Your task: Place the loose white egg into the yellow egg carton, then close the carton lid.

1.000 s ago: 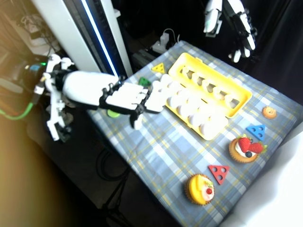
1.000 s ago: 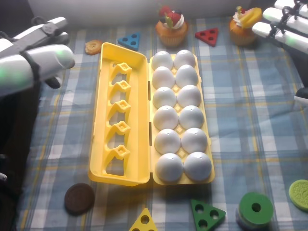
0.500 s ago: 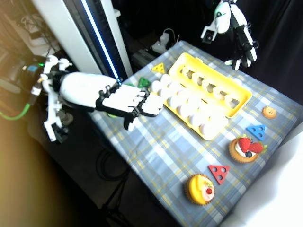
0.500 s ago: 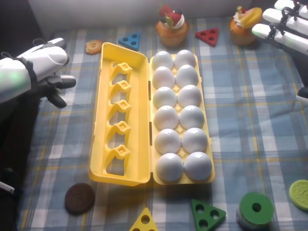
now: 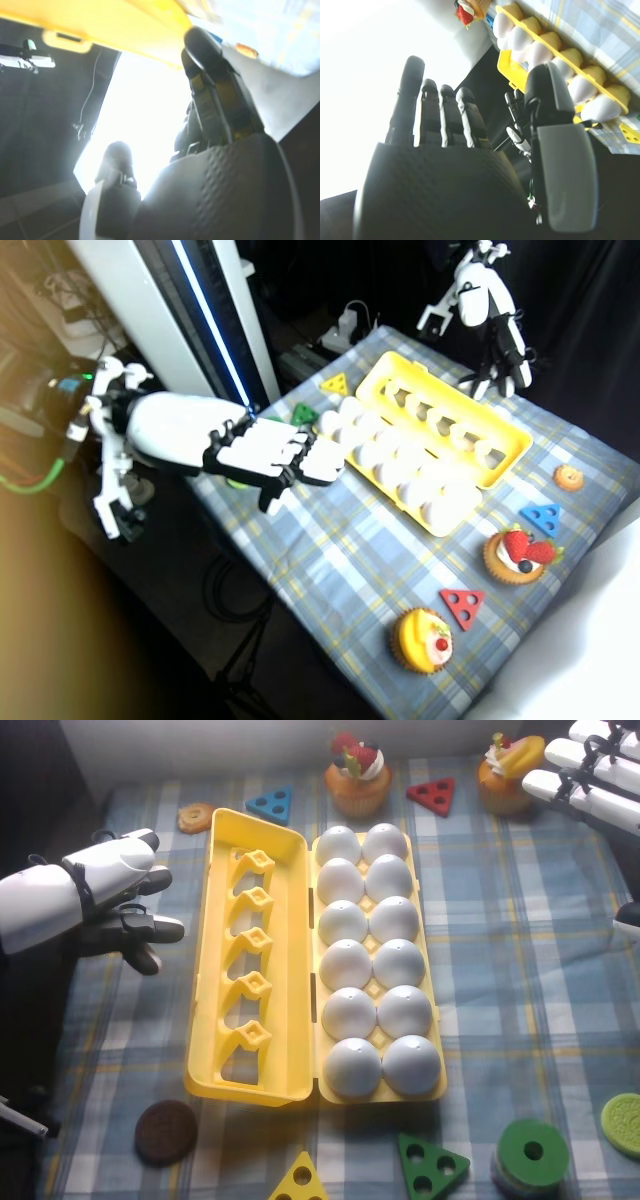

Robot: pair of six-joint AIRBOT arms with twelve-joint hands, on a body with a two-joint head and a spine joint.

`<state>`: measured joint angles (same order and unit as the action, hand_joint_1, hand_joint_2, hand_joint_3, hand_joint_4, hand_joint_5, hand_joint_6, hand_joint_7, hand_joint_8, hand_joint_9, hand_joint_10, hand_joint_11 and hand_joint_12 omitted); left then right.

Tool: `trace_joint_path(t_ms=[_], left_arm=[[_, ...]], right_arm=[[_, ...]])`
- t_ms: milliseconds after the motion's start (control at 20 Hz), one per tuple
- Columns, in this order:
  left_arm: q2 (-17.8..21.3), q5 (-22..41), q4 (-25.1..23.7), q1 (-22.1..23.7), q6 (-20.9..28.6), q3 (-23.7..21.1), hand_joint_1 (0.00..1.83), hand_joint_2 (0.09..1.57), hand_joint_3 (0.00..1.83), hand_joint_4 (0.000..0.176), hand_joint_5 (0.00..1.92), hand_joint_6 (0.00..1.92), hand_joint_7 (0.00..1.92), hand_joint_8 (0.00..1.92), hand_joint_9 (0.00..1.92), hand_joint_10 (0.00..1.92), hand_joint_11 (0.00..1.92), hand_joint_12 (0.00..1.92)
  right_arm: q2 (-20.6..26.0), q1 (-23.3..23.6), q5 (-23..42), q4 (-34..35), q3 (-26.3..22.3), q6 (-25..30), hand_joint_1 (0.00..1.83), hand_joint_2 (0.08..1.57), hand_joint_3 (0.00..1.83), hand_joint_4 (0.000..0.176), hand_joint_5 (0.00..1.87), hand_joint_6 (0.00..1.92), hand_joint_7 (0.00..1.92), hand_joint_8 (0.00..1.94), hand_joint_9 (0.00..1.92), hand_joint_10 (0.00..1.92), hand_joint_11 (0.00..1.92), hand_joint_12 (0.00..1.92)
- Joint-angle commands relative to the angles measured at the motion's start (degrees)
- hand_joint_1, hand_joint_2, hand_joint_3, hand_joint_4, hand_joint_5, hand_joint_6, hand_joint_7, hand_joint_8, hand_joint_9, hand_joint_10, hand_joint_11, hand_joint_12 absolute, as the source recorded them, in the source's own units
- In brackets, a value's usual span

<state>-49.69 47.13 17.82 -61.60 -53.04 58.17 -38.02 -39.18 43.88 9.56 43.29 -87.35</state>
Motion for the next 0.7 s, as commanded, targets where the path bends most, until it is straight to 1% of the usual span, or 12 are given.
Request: trace_joint_path(t_ms=[0, 50, 100, 150, 200, 250, 300, 400, 500, 550, 600, 650], left_arm=[[-0.3, 5.8, -0.1, 0.6, 1.0, 0.3, 0.0, 1.18, 0.0, 0.0, 0.0, 0.0, 0.26, 0.0, 0.7, 0.1, 0.5, 1.31], [-0.3, 5.5, -0.2, 0.6, 1.0, 0.4, 0.0, 1.17, 0.0, 0.0, 0.0, 0.0, 0.25, 0.0, 0.7, 0.09, 0.51, 1.32], [-0.3, 5.5, -0.4, 0.7, 1.2, 0.4, 0.0, 1.18, 0.0, 0.0, 0.0, 0.0, 0.22, 0.0, 0.64, 0.07, 0.42, 1.37], [-0.4, 5.4, -0.8, 0.8, 1.3, 0.4, 0.0, 1.17, 0.0, 0.0, 0.0, 0.0, 0.19, 0.0, 0.62, 0.05, 0.39, 1.4], [-0.5, 5.0, -1.1, 1.0, 1.4, 0.5, 0.0, 1.17, 0.0, 0.0, 0.0, 0.0, 0.17, 0.0, 0.59, 0.04, 0.32, 1.46], [-0.7, 4.7, -1.5, 1.2, 1.6, 0.6, 0.0, 1.18, 0.0, 0.0, 0.0, 0.0, 0.15, 0.0, 0.59, 0.04, 0.33, 1.49], [-0.8, 4.7, -1.9, 1.3, 2.0, 0.7, 0.0, 1.18, 0.0, 0.0, 0.0, 0.0, 0.14, 0.0, 0.55, 0.02, 0.28, 1.51], [-0.9, 4.5, -3.0, 1.6, 2.7, 0.8, 0.0, 1.15, 0.0, 0.0, 0.0, 0.0, 0.14, 0.0, 0.62, 0.06, 0.42, 1.49], [-0.9, 3.7, -3.8, 2.1, 2.7, 0.9, 0.0, 1.15, 0.0, 0.0, 0.0, 0.0, 0.13, 0.0, 0.62, 0.06, 0.42, 1.47], [-0.9, 3.4, -4.2, 2.4, 3.0, 1.0, 0.0, 1.14, 0.0, 0.0, 0.0, 0.0, 0.12, 0.0, 0.6, 0.05, 0.39, 1.5], [-0.9, 3.2, -4.9, 2.6, 3.6, 1.1, 0.0, 1.15, 0.0, 0.0, 0.0, 0.0, 0.13, 0.01, 0.64, 0.07, 0.4, 1.51], [-0.9, 3.1, -5.5, 2.7, 4.2, 1.2, 0.0, 1.13, 0.0, 0.0, 0.0, 0.0, 0.15, 0.01, 0.64, 0.08, 0.4, 1.53]], right_arm=[[0.3, 0.2, 7.3, -0.3, 0.0, -0.4, 0.79, 1.23, 0.01, 0.0, 0.0, 0.0, 0.0, 0.0, 0.0, 0.0, 0.0, 1.92], [0.3, 0.2, 7.3, -0.3, 0.0, -0.4, 0.81, 1.22, 0.01, 0.0, 0.0, 0.0, 0.0, 0.0, 0.0, 0.0, 0.0, 1.92], [0.3, 0.2, 7.3, -0.3, 0.1, -0.4, 0.82, 1.22, 0.01, 0.0, 0.0, 0.0, 0.0, 0.0, 0.0, 0.0, 0.0, 1.92], [0.2, 0.2, 7.3, -0.3, 0.1, -0.4, 0.84, 1.21, 0.0, 0.0, 0.0, 0.0, 0.0, 0.0, 0.0, 0.0, 0.0, 1.92], [0.2, 0.2, 7.3, -0.3, 0.1, -0.4, 0.84, 1.21, 0.01, 0.0, 0.0, 0.0, 0.0, 0.0, 0.0, 0.0, 0.0, 1.92], [0.2, 0.2, 7.3, -0.3, 0.1, -0.4, 0.83, 1.22, 0.01, 0.0, 0.0, 0.0, 0.0, 0.0, 0.0, 0.0, 0.0, 1.92], [0.2, 0.2, 7.3, -0.3, 0.1, -0.4, 0.82, 1.22, 0.01, 0.0, 0.0, 0.0, 0.0, 0.0, 0.0, 0.0, 0.0, 1.92], [0.1, 0.2, 7.3, -0.3, 0.2, -0.4, 0.83, 1.22, 0.01, 0.0, 0.0, 0.0, 0.0, 0.0, 0.0, 0.0, 0.0, 1.92], [0.1, 0.2, 7.3, -0.3, 0.2, -0.4, 0.81, 1.23, 0.01, 0.0, 0.01, 0.0, 0.0, 0.0, 0.0, 0.0, 0.0, 1.92], [0.1, 0.2, 7.3, -0.2, 0.2, -0.4, 0.81, 1.23, 0.01, 0.0, 0.0, 0.0, 0.0, 0.0, 0.0, 0.0, 0.0, 1.92], [0.1, 0.2, 7.3, -0.2, 0.2, -0.4, 0.76, 1.24, 0.02, 0.0, 0.0, 0.0, 0.0, 0.0, 0.0, 0.0, 0.0, 1.92], [0.1, 0.2, 7.2, -0.1, 0.3, -0.4, 0.77, 1.23, 0.02, 0.0, 0.0, 0.0, 0.0, 0.0, 0.0, 0.0, 0.0, 1.92]])
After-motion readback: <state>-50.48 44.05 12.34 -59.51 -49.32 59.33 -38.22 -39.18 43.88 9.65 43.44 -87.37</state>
